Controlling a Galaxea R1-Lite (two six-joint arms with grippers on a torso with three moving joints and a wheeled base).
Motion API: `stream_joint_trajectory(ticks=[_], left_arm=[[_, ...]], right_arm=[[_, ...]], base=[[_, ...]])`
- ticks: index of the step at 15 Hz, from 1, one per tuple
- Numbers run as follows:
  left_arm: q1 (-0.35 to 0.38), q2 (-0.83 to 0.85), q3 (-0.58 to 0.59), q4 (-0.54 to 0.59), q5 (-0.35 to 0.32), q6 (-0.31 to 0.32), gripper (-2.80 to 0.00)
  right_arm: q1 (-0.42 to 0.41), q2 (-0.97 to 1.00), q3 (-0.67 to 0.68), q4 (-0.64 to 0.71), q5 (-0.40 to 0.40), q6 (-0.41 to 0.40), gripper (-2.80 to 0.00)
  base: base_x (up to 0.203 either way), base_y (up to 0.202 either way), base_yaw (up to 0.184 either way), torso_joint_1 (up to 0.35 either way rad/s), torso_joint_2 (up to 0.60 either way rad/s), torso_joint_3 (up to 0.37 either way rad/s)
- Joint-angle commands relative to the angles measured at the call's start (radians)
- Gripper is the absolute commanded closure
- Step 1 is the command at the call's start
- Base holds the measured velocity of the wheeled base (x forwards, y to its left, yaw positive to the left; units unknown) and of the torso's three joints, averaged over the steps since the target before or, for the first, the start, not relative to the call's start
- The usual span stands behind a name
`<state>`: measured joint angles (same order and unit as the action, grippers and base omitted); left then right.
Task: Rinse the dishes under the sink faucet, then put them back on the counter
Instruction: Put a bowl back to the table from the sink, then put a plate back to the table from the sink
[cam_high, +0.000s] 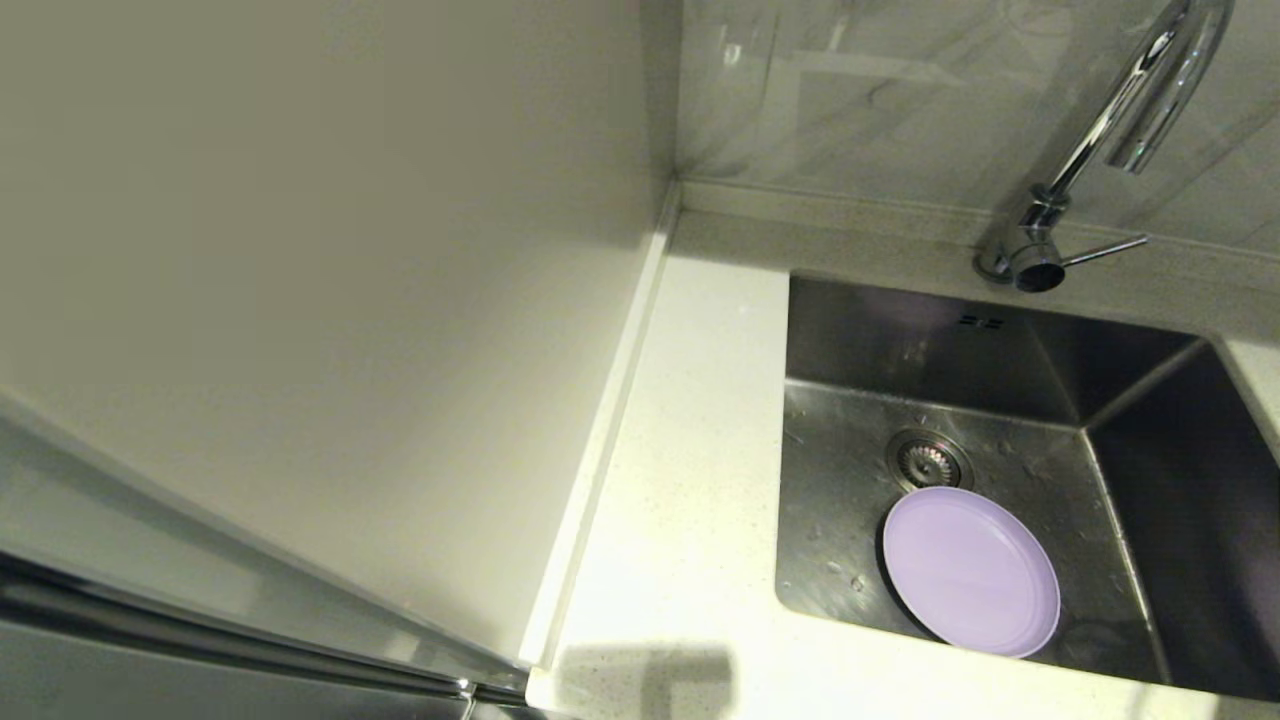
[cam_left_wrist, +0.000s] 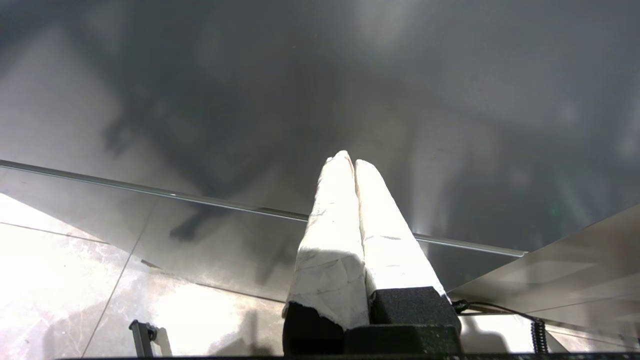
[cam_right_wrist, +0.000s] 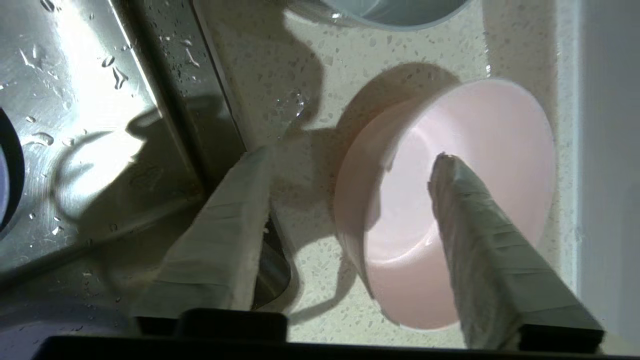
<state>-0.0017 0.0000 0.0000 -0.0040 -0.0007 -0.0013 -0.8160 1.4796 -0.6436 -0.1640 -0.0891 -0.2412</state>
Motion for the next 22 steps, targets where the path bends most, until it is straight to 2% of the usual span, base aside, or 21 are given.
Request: stream_joint_trajectory(ticks=[1, 4, 7, 9, 11, 13, 16, 19, 22], left_arm=[[0.000, 0.000, 0.003, -0.001, 0.001, 0.000, 0.00], [0.000, -0.001, 0.003, -0.001, 0.001, 0.000, 0.00], [0.000, 0.000, 0.003, -0.001, 0.000, 0.000, 0.00], [0.000, 0.000, 0.003, -0.001, -0.001, 0.000, 0.00], [0.000, 0.000, 0.003, -0.001, -0.001, 0.000, 0.00], [0.000, 0.000, 0.003, -0.001, 0.000, 0.000, 0.00], [0.000, 0.000, 0.003, -0.001, 0.000, 0.000, 0.00], [0.000, 0.000, 0.003, -0.001, 0.001, 0.000, 0.00], [0.000, 0.000, 0.003, -0.001, -0.001, 0.000, 0.00]], right_arm=[[0.000, -0.059, 0.005, -0.002, -0.008, -0.004, -2.80], [-0.001, -0.182, 0.008, -0.001, -0.108, 0.023, -2.80], [0.000, -0.294, 0.031, -0.058, -0.142, 0.097, -2.80], [0.001, -0.320, 0.036, -0.048, -0.132, 0.211, -2.80], [0.022, -0.365, 0.035, 0.079, -0.091, 0.334, -2.80], [0.093, -0.458, 0.044, 0.232, -0.074, 0.434, -2.80], [0.282, -0.577, 0.084, 0.365, -0.077, 0.536, -2.80], [0.476, -0.689, 0.101, 0.594, -0.061, 0.585, -2.80], [0.492, -0.704, 0.114, 0.686, -0.059, 0.582, -2.80]], base=[[0.000, 0.000, 0.000, 0.000, 0.00, 0.000], [0.000, 0.000, 0.000, 0.000, 0.00, 0.000], [0.000, 0.000, 0.000, 0.000, 0.00, 0.000], [0.000, 0.000, 0.000, 0.000, 0.00, 0.000], [0.000, 0.000, 0.000, 0.000, 0.00, 0.000], [0.000, 0.000, 0.000, 0.000, 0.00, 0.000], [0.000, 0.000, 0.000, 0.000, 0.00, 0.000], [0.000, 0.000, 0.000, 0.000, 0.00, 0.000], [0.000, 0.000, 0.000, 0.000, 0.00, 0.000]])
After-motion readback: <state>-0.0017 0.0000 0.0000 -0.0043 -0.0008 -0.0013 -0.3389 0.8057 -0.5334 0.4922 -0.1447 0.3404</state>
